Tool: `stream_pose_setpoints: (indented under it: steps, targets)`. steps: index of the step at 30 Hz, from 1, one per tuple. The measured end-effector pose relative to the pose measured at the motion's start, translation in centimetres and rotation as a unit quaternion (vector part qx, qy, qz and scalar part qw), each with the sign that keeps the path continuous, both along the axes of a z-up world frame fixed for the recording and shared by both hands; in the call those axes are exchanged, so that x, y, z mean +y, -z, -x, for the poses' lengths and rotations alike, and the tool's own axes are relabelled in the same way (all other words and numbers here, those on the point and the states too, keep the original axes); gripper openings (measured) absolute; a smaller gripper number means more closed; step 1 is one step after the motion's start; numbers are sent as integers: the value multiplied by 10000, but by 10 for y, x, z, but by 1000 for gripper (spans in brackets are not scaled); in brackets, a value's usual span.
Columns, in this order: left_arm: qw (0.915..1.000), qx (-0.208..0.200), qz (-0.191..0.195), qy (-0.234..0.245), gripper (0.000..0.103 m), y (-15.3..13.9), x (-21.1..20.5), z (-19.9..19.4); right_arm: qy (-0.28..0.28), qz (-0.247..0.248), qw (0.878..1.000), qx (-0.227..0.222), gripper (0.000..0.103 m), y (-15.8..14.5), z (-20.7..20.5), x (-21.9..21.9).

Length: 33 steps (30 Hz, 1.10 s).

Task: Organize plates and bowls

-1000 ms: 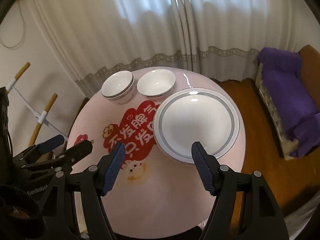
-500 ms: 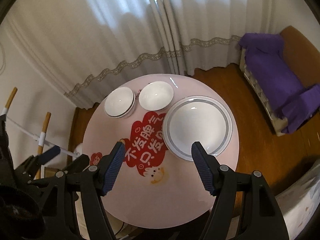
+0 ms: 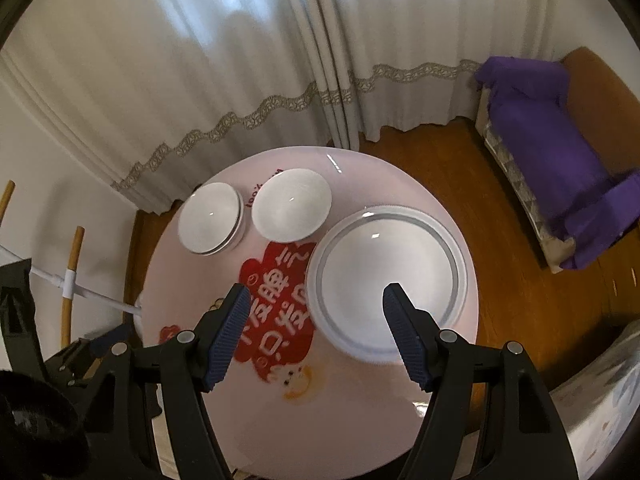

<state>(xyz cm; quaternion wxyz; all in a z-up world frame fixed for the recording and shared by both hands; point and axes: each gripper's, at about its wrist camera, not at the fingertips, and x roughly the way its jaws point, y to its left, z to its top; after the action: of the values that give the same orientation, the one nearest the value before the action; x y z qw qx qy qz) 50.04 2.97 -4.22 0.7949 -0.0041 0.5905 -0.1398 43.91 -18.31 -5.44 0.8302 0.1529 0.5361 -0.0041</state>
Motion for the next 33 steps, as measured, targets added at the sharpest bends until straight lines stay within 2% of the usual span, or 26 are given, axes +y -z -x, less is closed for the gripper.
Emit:
stream_pose_setpoints:
  steps: [4,6,11,13,16,18,21,25,28,33]
  targets:
    - [9990,202,157,-365,85,22,-19,-29,-251,54,9996,128,70,23,-41,-11]
    - [9972,424,198,-586,79,37,-32,-47,-392,58,9989,260,70,38,-64,-17]
    - [9927,444,98,-1119,76,65,-48,-86,-815,62,9953,527,70,77,-117,-23]
    - [9887,517,162,-1399,75,76,-51,-98,-1017,49,9926,661,69,95,-137,-22]
    - [9809,508,4,-1876,73,87,-52,-112,-1229,25,9892,799,67,114,-158,-19]
    - [9773,530,81,-2051,71,96,-57,-115,-1360,4,9865,911,66,127,-170,-17]
    - [9715,594,-4,-2294,71,108,-61,-119,-1581,-17,9815,1076,61,146,-186,-11]
    - [9669,791,-37,-2427,64,131,-72,-131,-1744,-66,9765,1267,50,163,-197,-8]
    - [9650,837,-9,-2484,62,141,-77,-137,-1818,-105,9742,1333,42,170,-204,-8]
    - [9669,889,-95,-2389,55,150,-91,-148,-1972,-157,9700,1416,36,176,-211,-6]
